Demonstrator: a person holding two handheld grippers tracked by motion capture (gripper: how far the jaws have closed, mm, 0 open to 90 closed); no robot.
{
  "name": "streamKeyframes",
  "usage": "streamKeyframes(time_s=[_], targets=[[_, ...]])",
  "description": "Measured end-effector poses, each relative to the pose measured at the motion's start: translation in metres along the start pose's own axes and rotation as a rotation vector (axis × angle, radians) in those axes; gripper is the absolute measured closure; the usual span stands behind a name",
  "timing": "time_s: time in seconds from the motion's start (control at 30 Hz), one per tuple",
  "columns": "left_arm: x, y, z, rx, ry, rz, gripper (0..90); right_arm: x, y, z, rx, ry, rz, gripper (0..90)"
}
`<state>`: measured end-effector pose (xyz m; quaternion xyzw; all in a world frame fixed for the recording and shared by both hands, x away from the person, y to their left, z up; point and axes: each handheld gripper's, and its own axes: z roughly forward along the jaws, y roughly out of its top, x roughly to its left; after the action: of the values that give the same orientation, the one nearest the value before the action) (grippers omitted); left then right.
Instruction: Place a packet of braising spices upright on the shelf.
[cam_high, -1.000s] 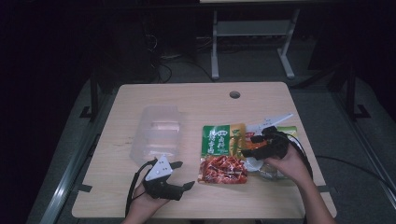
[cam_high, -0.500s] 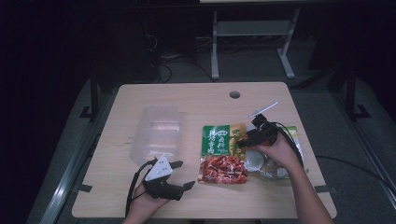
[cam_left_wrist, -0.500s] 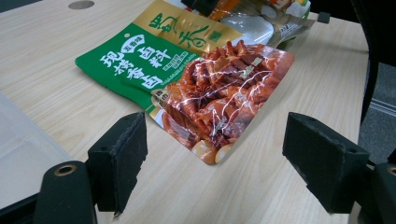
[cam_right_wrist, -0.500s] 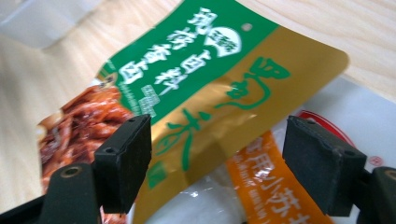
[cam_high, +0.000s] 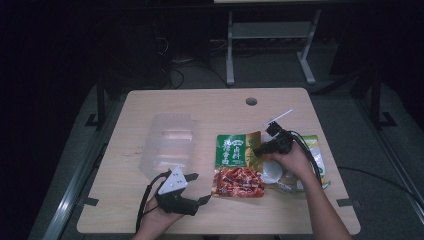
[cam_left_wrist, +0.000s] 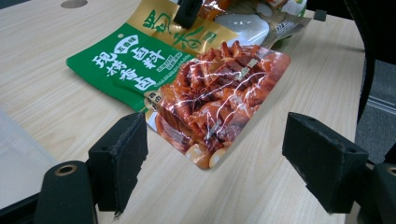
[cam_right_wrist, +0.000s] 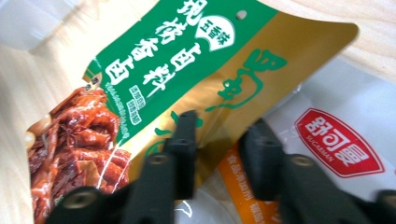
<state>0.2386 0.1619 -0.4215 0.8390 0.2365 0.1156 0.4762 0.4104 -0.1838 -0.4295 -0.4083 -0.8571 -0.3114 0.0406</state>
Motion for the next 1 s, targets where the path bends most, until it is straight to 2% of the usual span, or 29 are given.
streamKeyframes(time_s=[0.17,0.2,0.37,0.4,0.47,0.53,0.6,0.63,0.73,0.77,0.9,0.97,1.0], targets=[[0.001,0.001,0.001,-0.002,0.0,-0.005,22.0,0.001,-0.001,-0.003,-0.019,0.046,0.003,87.8],[0.003,0.002,0.002,-0.007,0.0,-0.019,22.0,0.003,-0.002,-0.005,-0.032,0.049,-0.006,89.4],[0.005,0.004,0.005,-0.009,-0.002,-0.036,22.1,0.009,-0.002,-0.014,-0.086,0.064,-0.035,90.0],[0.006,0.006,0.007,-0.005,-0.005,-0.054,22.1,0.015,-0.003,-0.02,-0.107,0.071,-0.044,90.0],[0.005,0.008,0.01,-0.006,-0.016,-0.063,22.2,0.021,-0.004,-0.026,-0.13,0.078,-0.057,90.0],[0.002,0.009,0.012,0.01,-0.007,-0.049,22.1,0.027,-0.004,-0.032,-0.148,0.077,-0.082,90.0],[0.002,0.01,0.014,0.011,-0.013,-0.052,22.1,0.031,-0.004,-0.035,-0.159,0.078,-0.091,90.0],[0.003,0.012,0.016,0.013,-0.006,-0.053,22.1,0.037,-0.005,-0.043,-0.188,0.087,-0.115,90.0],[0.006,0.014,0.019,0.014,-0.006,-0.062,22.1,0.045,-0.009,-0.052,-0.221,0.09,-0.142,90.0],[0.009,0.017,0.024,0.014,-0.002,-0.079,22.1,0.049,-0.01,-0.056,-0.234,0.09,-0.154,90.0],[0.011,0.024,0.037,0.019,0.004,-0.097,22.2,0.058,-0.018,-0.064,-0.277,0.091,-0.196,90.0],[0.011,0.028,0.044,0.026,0.025,-0.096,22.2,0.06,-0.023,-0.068,-0.296,0.094,-0.215,90.0],[0.012,0.029,0.047,0.025,0.023,-0.105,22.1,0.062,-0.026,-0.07,-0.31,0.093,-0.218,90.0]])
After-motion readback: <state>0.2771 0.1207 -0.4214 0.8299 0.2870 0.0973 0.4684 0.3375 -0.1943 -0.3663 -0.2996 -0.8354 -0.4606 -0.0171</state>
